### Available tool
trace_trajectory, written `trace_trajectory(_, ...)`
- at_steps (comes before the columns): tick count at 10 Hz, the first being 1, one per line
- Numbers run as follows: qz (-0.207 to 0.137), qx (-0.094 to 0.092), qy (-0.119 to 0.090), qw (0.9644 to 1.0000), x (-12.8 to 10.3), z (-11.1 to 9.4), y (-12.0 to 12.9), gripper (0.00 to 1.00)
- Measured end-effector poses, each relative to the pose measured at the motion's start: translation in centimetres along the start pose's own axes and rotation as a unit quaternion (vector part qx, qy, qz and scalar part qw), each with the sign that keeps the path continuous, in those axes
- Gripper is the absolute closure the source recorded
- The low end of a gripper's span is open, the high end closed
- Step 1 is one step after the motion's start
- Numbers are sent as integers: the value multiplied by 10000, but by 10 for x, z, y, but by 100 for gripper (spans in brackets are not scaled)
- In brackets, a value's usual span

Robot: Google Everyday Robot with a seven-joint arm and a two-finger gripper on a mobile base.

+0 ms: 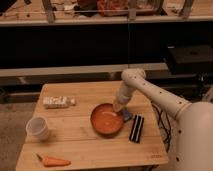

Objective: Push the ceramic bowl across the table

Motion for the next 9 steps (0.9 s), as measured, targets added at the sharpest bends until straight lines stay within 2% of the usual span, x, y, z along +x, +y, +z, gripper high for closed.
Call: trace_trajectory(9, 49, -68, -41, 10000, 5, -5, -6, 100)
